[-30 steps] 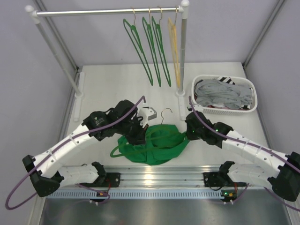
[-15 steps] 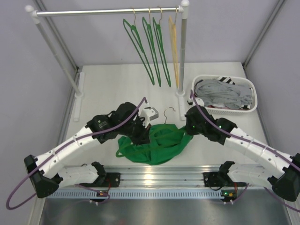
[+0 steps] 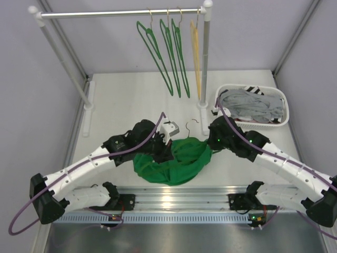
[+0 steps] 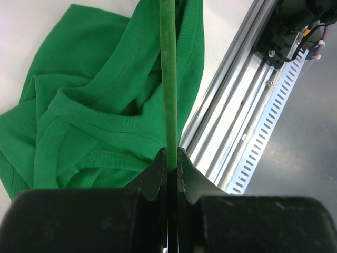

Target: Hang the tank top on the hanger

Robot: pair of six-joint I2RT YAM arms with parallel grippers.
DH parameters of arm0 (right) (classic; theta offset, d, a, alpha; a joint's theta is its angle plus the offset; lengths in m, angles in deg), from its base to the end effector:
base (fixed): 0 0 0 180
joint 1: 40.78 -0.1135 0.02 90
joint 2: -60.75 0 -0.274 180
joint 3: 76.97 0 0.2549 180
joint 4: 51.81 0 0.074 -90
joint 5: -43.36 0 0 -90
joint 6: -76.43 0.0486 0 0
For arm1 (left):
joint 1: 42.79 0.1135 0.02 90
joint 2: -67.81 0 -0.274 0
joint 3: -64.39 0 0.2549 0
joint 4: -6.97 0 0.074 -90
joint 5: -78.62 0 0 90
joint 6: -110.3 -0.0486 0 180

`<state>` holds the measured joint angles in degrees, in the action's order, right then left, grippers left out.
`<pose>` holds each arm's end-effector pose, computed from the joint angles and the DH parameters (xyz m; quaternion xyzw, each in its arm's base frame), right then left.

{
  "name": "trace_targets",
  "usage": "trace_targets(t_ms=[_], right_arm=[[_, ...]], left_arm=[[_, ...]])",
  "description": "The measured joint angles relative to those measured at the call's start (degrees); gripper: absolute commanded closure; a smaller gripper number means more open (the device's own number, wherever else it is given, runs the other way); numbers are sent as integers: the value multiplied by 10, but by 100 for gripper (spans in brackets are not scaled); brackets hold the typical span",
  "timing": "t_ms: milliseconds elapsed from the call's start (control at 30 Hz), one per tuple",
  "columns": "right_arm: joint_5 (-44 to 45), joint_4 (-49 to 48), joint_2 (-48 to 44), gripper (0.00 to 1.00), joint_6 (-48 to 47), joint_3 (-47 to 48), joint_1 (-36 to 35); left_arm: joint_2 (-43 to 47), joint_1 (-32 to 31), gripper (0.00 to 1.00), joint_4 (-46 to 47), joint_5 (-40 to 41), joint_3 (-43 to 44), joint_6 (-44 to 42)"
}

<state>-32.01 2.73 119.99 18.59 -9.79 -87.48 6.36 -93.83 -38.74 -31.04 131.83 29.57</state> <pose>0.1567 0.1484 0.2962 -0.0699 0.9201 0.1416 0.3584 0.1348 -0.1928 0.3042 0.3857 0.8075 -0.3439 0.2843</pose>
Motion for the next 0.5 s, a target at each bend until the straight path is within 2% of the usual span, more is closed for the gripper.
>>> trace_targets(t_ms=[500], right_arm=[[8,20,-7,100,9,40,-4]], left_arm=[[0,0,100,193,-17,-100,-5]])
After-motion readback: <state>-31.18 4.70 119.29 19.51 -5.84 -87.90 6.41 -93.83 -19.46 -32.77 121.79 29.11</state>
